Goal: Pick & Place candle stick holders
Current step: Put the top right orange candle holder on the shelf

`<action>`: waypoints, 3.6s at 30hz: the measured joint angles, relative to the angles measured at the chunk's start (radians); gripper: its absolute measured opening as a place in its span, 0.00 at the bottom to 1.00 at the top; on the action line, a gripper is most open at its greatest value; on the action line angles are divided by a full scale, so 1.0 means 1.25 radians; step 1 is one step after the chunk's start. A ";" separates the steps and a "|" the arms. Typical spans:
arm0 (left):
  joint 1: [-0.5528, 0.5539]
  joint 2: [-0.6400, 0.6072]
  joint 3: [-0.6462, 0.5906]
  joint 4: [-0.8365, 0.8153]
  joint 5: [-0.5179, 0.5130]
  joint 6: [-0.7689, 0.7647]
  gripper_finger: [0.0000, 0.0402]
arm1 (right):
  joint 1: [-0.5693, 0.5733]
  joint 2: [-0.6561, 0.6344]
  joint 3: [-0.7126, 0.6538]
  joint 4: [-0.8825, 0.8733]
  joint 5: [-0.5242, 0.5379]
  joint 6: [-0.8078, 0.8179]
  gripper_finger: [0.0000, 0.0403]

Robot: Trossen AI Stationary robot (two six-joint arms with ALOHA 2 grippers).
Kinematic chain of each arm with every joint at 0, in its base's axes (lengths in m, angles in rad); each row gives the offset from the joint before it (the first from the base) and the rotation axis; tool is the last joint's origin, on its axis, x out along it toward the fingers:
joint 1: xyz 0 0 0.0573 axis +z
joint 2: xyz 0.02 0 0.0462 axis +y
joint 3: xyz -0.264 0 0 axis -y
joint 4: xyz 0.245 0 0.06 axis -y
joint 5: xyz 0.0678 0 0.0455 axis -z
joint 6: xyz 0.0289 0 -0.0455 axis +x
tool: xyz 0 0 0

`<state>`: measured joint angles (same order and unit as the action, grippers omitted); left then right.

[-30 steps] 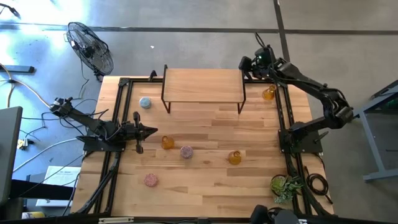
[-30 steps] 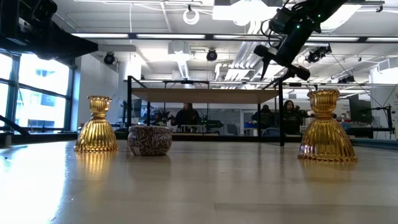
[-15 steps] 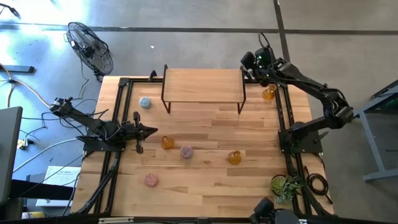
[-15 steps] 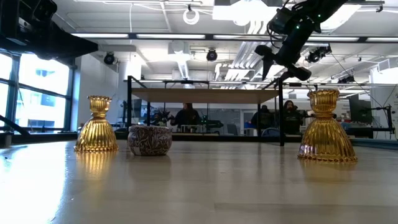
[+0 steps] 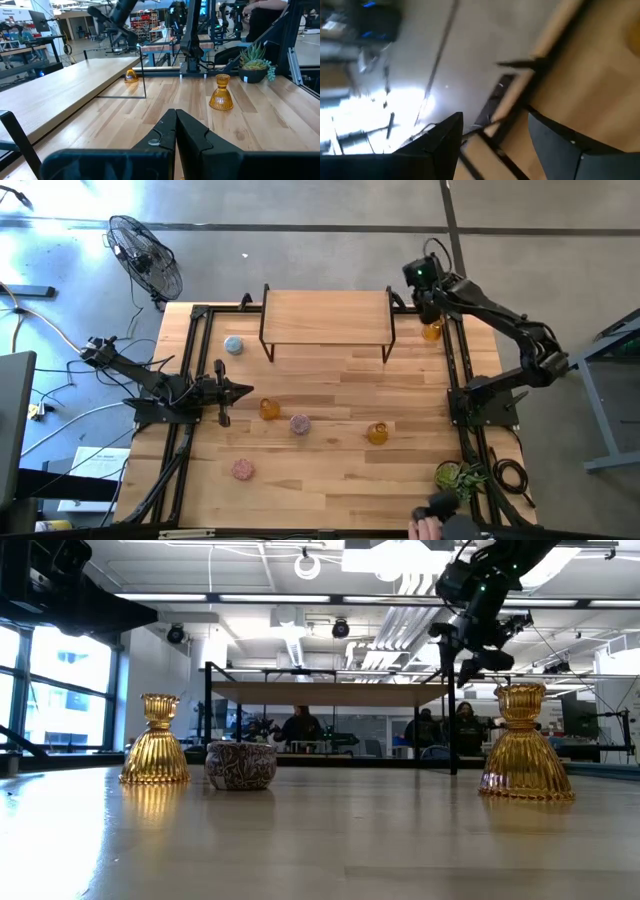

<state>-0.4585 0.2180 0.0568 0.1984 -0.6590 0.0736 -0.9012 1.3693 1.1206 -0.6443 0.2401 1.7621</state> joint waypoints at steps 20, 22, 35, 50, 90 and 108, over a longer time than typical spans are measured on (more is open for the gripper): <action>0.000 0.000 0.000 0.000 0.000 0.000 0.01 | -0.012 0.067 0.000 -0.166 0.029 0.370 0.55; 0.000 0.000 0.000 0.000 0.000 0.000 0.01 | -0.018 0.099 0.000 -0.155 0.045 0.367 0.55; 0.000 0.000 0.000 0.000 0.000 0.000 0.01 | -0.022 0.138 0.027 -0.212 0.138 0.371 0.55; 0.000 0.000 0.000 0.000 0.000 0.000 0.01 | -0.022 0.138 0.049 -0.391 0.193 0.379 0.55; 0.000 0.000 0.000 0.000 0.000 0.000 0.01 | -0.099 0.226 0.049 -0.348 0.171 0.282 0.55; 0.000 0.000 0.000 0.000 0.000 0.000 0.01 | -0.127 0.225 -0.040 -0.258 0.117 0.285 0.55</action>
<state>-0.4583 0.2184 0.0570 0.1982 -0.6586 0.0738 -1.0596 1.6501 1.0711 -0.9669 0.3869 2.1189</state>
